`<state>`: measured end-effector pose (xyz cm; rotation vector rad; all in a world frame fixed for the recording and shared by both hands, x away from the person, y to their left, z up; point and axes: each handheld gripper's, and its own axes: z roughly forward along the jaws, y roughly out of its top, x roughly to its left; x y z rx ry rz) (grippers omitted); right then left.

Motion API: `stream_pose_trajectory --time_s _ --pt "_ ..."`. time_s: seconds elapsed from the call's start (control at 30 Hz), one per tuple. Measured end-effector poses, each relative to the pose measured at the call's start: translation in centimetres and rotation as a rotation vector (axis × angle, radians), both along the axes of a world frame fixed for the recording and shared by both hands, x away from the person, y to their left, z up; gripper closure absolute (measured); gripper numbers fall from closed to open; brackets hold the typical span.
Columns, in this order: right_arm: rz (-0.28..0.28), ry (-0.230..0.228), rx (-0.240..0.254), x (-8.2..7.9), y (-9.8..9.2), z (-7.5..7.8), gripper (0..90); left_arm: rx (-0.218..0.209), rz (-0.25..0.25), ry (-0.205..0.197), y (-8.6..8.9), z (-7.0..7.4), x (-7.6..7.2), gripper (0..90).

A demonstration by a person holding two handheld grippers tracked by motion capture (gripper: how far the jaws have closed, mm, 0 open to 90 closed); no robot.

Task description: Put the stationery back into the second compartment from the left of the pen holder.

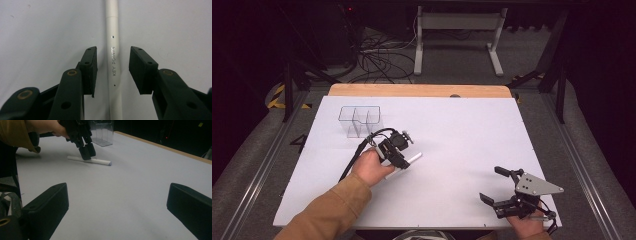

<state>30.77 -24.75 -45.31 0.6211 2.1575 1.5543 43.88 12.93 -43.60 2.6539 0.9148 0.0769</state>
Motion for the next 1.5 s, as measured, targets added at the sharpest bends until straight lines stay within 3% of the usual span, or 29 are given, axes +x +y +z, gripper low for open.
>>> stream_pose_trajectory --time_s 0.33,0.63,0.8,1.07,1.5 --pt "0.004 0.002 0.001 0.0 0.0 0.0 4.3 0.049 -0.01 -0.001 -0.7 -0.6 0.2 65.7" --pt "0.01 0.005 0.008 0.1 0.0 0.0 4.3 0.056 -0.008 -0.012 -0.9 -0.6 0.0 76.9" --pt "0.016 0.01 0.019 0.1 -0.1 0.0 4.3 0.062 -0.003 -0.018 -0.9 -0.4 -0.1 78.2" --pt "0.015 0.01 0.02 0.1 -0.1 0.0 4.3 0.04 0.005 -0.035 -0.6 0.3 -0.3 78.3" --pt "0.016 0.01 0.021 0.1 -0.1 0.0 4.3 -0.022 -0.013 -0.102 -0.5 2.8 -1.1 78.3"
